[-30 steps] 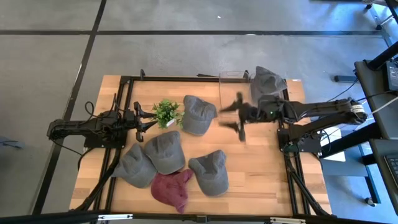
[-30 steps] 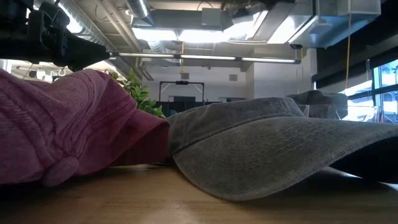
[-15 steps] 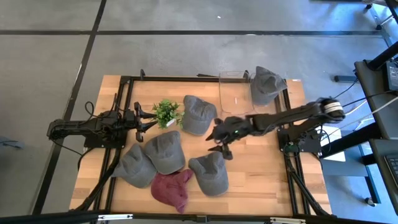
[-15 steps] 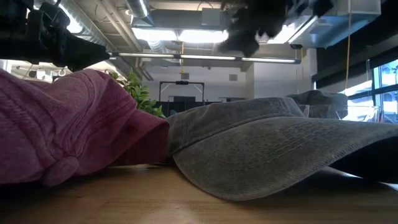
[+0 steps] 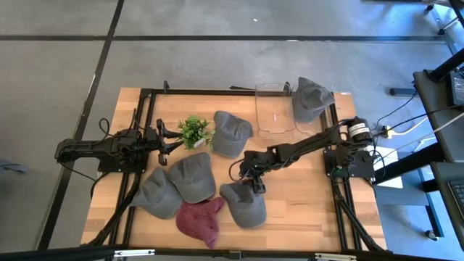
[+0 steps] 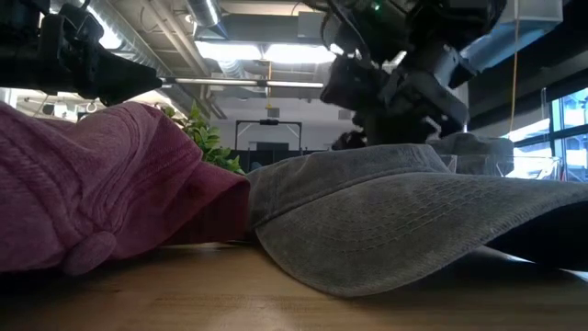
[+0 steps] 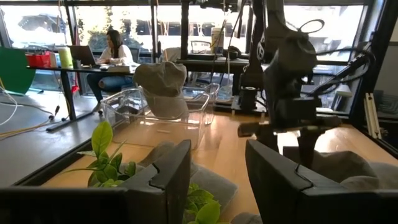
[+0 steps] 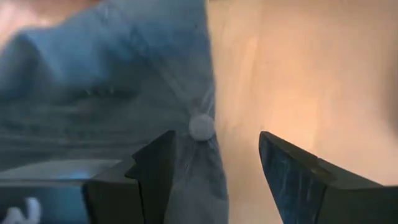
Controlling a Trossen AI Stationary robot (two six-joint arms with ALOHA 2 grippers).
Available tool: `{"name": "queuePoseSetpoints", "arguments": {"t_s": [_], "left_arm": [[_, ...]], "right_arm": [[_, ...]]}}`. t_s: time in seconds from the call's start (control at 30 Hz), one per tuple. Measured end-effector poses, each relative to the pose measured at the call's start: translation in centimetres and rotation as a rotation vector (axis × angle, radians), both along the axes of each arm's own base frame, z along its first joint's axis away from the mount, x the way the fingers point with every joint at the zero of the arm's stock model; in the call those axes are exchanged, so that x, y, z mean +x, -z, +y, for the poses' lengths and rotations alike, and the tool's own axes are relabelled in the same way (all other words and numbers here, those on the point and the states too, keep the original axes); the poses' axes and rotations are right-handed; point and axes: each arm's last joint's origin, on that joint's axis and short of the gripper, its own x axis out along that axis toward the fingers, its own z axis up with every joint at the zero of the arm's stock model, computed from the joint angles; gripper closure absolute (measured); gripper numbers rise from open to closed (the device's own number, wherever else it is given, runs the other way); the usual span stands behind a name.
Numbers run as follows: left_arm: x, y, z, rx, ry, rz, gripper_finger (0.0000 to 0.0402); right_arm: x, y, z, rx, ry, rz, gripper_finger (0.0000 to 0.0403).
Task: Pick & Place hat
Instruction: Put the gray cap into the right transparent bin
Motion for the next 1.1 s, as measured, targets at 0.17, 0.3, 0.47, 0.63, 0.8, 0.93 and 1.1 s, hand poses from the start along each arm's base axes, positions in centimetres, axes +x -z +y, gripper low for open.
{"name": "queuePoseSetpoints", "arguments": {"t_s": [0.17,0.3,0.47,0.63,0.8,0.93,1.1], "left_arm": [[0.0,0.0,0.0,0.001,0.000,0.000,0.0253],[0.0,0.0,0.0,0.002,-0.001,0.001,0.0253],[0.0,0.0,0.0,0.002,0.000,0.001,0.0253],[0.0,0.0,0.0,0.002,-0.001,0.001,0.0253],[0.0,0.0,0.0,0.002,-0.001,0.001,0.0253],[0.0,0.0,0.0,0.002,-0.001,0.001,0.0253],[0.0,0.0,0.0,0.001,0.000,0.002,0.0253]], "right_arm": [[0.7,0.8,1.3,-0.016,-0.048,0.023,0.0173],[1.3,1.6,2.4,-0.120,-0.088,0.043,0.0175],[2.0,2.6,2.9,-0.148,-0.112,0.112,0.0211],[1.9,2.8,2.9,-0.146,-0.110,0.134,0.0284],[2.0,2.6,2.9,-0.142,-0.095,0.146,0.0355],[1.9,1.0,2.8,-0.170,-0.084,0.156,0.0355],[0.7,-2.6,2.2,-0.271,-0.036,0.172,0.0355]]}}
